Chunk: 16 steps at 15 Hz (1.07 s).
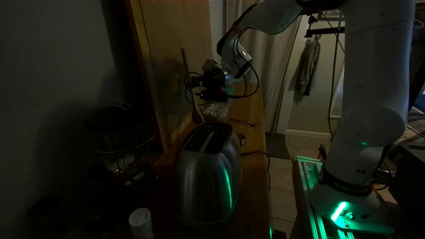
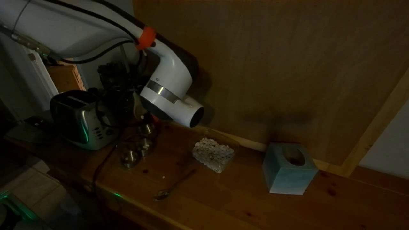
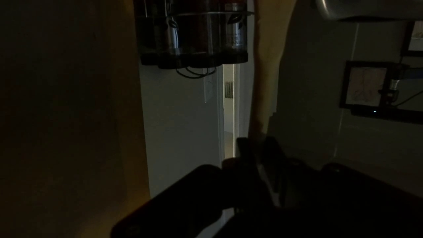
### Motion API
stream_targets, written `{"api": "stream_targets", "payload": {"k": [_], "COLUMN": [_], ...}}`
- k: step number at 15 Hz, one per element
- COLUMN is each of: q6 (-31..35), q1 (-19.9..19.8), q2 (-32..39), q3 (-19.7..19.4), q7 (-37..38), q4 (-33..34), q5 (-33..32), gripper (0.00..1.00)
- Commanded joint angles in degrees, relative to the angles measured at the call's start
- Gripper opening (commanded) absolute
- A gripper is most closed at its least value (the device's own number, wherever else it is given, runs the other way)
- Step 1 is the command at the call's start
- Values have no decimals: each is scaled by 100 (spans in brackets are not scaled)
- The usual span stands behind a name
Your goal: Place one white object from the clear bowl on the wooden spoon., use the spoon to place the object in the large measuring cup.
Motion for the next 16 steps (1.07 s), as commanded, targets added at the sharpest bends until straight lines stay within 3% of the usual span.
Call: {"api": "stream_targets", "payload": {"k": [1, 2, 3, 4, 5, 10, 16], "q6": [39, -285, 371, 56, 299, 168, 856], "q1": [-9, -42, 69, 37, 68, 60, 360], "q2": [103, 152, -9, 76, 27, 25, -482], "q3": [-21, 0, -33, -6, -10, 1, 28], "q7": [36, 35, -108, -34, -68, 79, 415], "q4": [109, 172, 13, 112, 53, 57, -195], "q5": [204, 54, 187, -2, 70, 7, -315], "gripper": [4, 4, 4, 4, 4, 4, 4]}}
